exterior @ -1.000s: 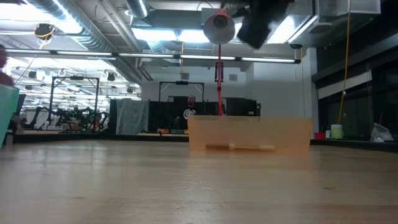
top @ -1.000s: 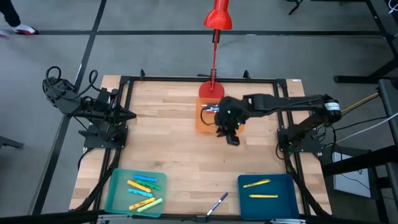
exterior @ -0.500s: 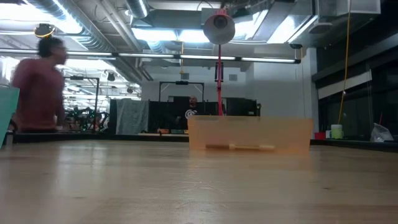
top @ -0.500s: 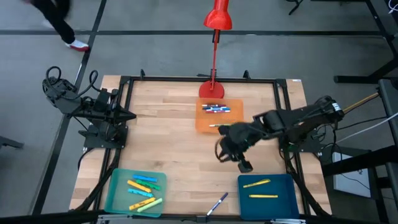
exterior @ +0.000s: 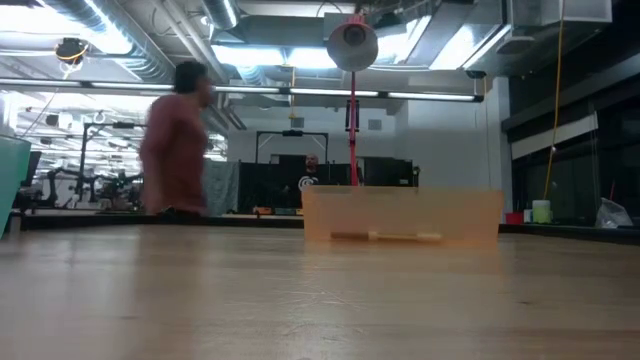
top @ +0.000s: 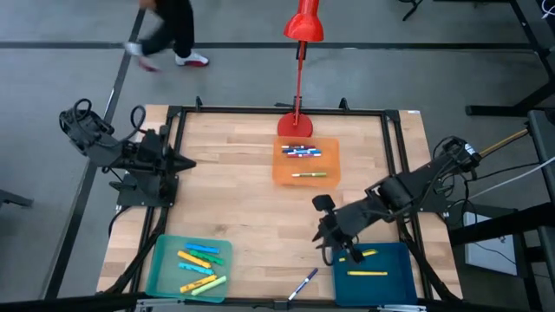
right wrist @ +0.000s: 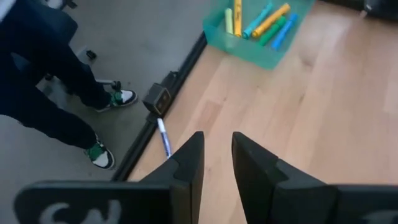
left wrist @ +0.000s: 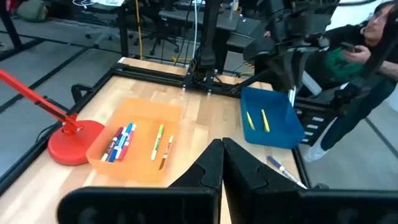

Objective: Pick & Place Markers
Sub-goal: Put the blue marker pen into the orange bin

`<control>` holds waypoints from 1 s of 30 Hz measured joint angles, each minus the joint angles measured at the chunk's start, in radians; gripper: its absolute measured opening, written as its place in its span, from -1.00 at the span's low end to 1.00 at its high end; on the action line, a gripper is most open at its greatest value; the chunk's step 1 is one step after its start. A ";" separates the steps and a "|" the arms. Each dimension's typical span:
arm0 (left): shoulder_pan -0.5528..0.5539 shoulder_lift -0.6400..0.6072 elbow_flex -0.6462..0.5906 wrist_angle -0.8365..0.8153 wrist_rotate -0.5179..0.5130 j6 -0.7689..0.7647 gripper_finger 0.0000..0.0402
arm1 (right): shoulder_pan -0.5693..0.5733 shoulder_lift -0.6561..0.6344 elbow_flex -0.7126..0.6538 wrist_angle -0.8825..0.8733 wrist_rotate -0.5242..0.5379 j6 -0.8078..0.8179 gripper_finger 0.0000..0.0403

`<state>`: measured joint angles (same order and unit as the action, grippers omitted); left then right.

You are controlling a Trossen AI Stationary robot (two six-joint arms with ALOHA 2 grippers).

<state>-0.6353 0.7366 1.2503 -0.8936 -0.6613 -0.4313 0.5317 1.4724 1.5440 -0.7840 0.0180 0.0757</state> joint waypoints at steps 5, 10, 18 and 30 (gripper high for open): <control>0.000 0.023 0.000 0.000 -0.004 0.000 -0.99 | 0.028 0.017 0.000 0.066 0.001 -0.002 -0.59; 0.000 0.042 0.000 0.001 -0.033 0.008 -0.99 | 0.043 0.050 0.000 0.119 0.009 -0.001 -0.59; 0.000 0.079 0.000 0.017 -0.167 0.017 -0.99 | 0.062 0.112 -0.001 0.136 0.008 -0.003 -0.59; 0.123 0.091 0.000 0.210 -0.077 0.218 -1.00 | 0.063 0.118 -0.001 0.136 0.008 -0.001 -0.59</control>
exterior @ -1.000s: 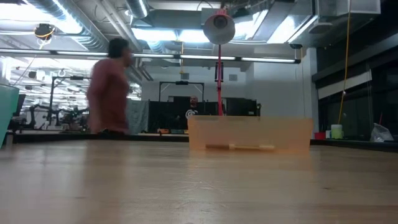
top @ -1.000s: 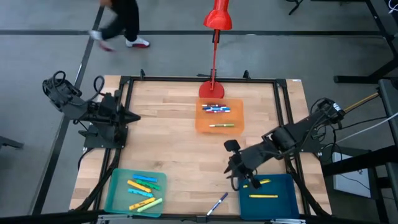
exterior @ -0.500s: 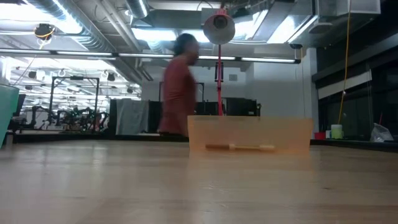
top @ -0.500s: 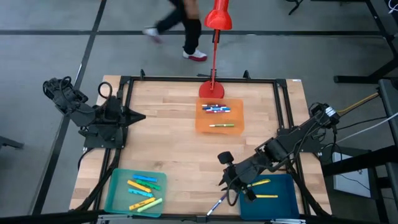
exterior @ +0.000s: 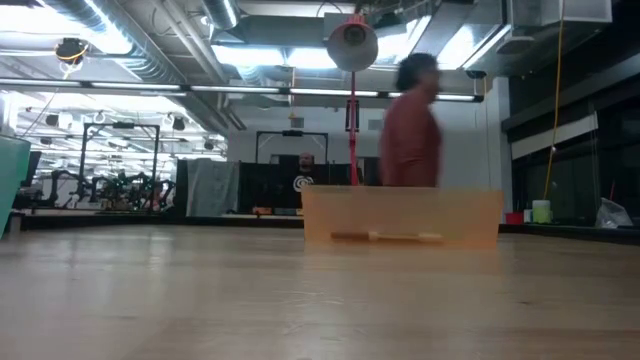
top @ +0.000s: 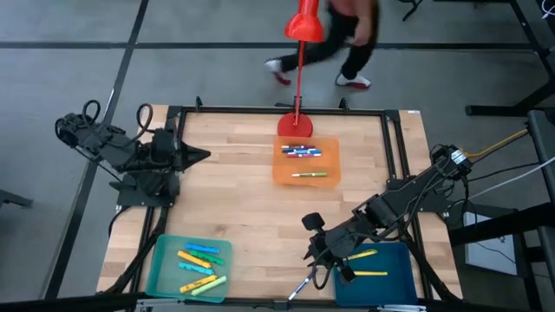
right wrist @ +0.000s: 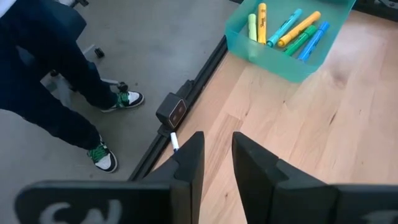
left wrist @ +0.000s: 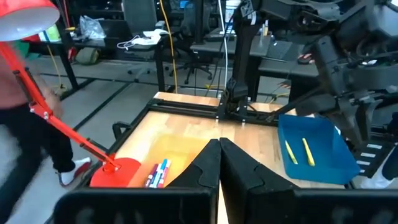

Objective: Pick & Place Markers
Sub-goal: Put the blue marker pen into the orange bin

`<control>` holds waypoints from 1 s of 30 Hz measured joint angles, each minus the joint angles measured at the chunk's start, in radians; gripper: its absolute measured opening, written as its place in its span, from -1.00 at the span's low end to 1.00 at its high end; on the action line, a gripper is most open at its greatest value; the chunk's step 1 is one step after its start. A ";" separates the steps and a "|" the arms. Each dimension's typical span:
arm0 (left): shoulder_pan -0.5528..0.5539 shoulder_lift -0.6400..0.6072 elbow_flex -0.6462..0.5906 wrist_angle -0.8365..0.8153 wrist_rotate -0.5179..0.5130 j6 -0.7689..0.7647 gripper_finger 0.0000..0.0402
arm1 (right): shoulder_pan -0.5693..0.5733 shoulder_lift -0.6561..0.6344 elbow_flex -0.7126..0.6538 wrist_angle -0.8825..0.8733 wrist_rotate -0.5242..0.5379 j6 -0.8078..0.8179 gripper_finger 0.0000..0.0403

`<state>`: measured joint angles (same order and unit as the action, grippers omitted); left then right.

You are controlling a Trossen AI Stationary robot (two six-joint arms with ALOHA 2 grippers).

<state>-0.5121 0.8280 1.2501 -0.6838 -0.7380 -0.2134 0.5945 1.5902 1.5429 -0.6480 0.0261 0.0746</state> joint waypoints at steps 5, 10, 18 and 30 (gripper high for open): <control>0.116 0.000 0.000 0.001 0.128 0.028 -0.99 | 0.000 0.000 0.000 0.000 0.000 0.000 -0.59; 0.198 0.000 0.000 0.001 0.219 0.052 -0.99 | 0.000 0.000 0.000 0.000 0.000 0.018 -0.59; 0.247 0.029 0.000 0.000 0.287 0.060 -0.99 | 0.019 0.000 0.000 0.000 0.000 0.023 -0.59; 0.247 0.043 0.000 0.000 0.288 0.016 -0.96 | 0.046 0.001 0.000 0.079 0.011 0.103 -0.43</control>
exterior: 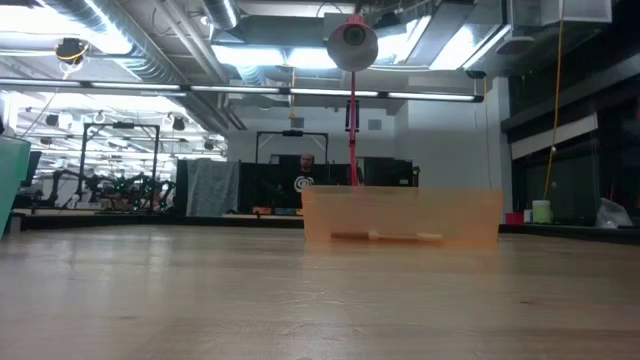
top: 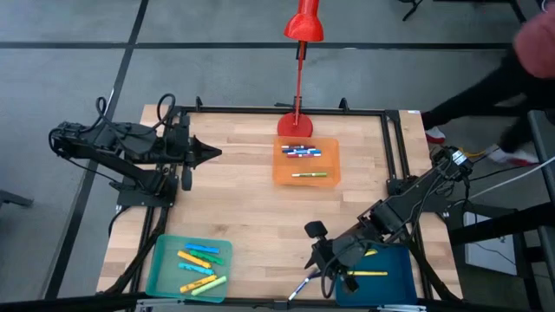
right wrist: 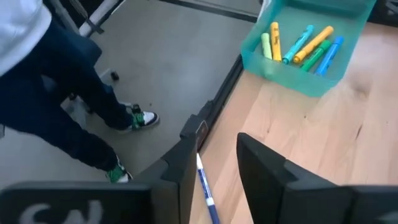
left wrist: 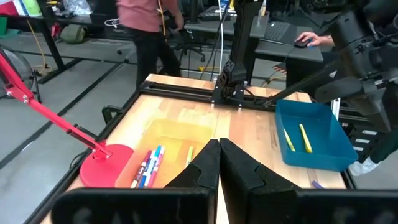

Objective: Pick & Place Markers
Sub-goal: Put the blue marker pen into the orange bin

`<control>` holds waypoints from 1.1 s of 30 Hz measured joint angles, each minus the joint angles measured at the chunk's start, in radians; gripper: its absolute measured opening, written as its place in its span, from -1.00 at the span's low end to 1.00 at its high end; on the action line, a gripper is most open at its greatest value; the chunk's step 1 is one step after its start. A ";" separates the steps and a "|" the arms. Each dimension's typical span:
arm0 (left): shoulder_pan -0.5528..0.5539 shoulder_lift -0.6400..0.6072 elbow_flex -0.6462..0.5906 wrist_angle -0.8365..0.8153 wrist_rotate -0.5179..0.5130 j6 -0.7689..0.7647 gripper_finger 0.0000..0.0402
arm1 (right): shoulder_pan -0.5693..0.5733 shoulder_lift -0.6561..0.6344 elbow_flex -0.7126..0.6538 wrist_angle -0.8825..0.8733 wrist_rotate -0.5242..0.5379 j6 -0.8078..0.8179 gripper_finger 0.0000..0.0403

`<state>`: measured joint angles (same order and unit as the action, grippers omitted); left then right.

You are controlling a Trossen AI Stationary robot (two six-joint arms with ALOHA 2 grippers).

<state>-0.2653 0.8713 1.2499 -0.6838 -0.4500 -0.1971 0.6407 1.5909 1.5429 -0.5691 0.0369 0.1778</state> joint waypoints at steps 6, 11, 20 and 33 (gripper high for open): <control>0.000 -0.001 0.000 0.000 0.000 -0.011 -0.98 | 0.010 0.000 0.000 0.003 0.007 0.017 -0.36; -0.001 -0.001 0.000 0.000 -0.001 -0.018 -0.97 | 0.025 0.001 0.000 0.003 -0.001 -0.006 -0.35; -0.001 -0.001 0.000 -0.001 -0.001 -0.018 -0.98 | 0.030 0.007 0.016 -0.011 -0.014 0.012 -0.35; -0.001 -0.001 0.000 -0.015 -0.002 -0.018 -0.98 | 0.029 0.064 0.205 -0.151 0.005 -0.031 -0.35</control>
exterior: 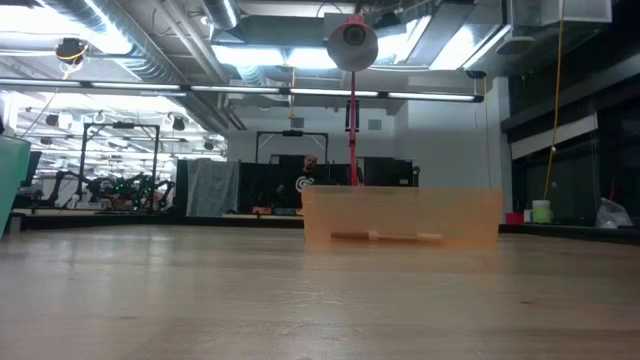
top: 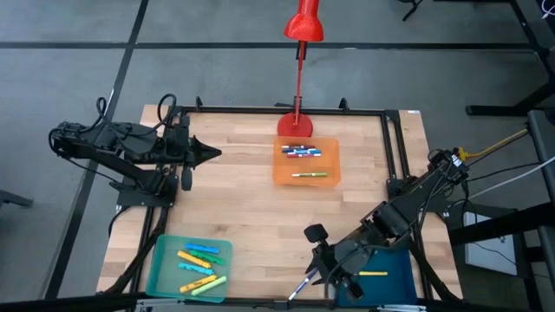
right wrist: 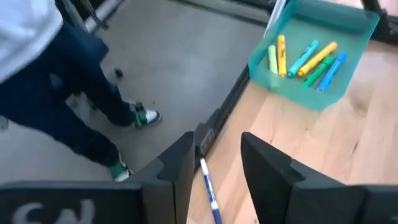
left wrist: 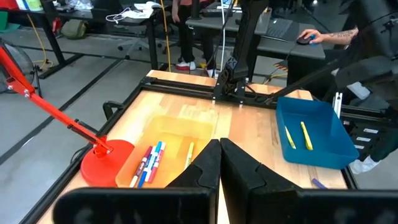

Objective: Pick & Place Markers
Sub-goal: Put the blue marker pen into the orange bin

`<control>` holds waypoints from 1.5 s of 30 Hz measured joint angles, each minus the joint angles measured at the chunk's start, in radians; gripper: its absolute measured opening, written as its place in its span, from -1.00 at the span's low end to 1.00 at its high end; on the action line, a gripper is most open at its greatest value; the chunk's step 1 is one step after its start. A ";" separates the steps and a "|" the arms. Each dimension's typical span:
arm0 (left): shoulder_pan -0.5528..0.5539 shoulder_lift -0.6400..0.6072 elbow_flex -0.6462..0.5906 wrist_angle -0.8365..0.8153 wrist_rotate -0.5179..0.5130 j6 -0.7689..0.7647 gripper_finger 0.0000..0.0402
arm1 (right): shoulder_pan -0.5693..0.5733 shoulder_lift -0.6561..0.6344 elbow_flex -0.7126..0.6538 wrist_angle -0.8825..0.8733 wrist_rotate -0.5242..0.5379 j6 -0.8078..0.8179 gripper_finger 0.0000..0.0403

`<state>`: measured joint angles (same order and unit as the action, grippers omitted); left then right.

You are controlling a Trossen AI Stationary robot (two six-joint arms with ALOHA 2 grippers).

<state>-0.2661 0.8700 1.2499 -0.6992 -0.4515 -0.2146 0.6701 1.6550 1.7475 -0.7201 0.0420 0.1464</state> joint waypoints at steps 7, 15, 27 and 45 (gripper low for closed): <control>0.000 0.000 0.000 -0.019 0.000 -0.011 -0.96 | 0.000 0.075 0.061 -0.162 0.001 -0.052 -0.35; 0.000 0.000 0.000 -0.017 0.000 -0.011 -0.98 | 0.000 0.142 0.063 -0.195 0.004 -0.106 -0.35; 0.000 0.000 0.000 -0.017 0.000 -0.011 -0.98 | 0.000 0.282 0.063 -0.202 -0.001 -0.125 -0.35; 0.000 0.000 0.000 -0.017 0.001 -0.008 -0.96 | 0.009 0.406 0.063 -0.200 -0.041 -0.125 -0.35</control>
<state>-0.2665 0.8696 1.2499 -0.7158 -0.4507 -0.2224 0.6792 2.0610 1.8103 -0.9204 0.0009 0.0212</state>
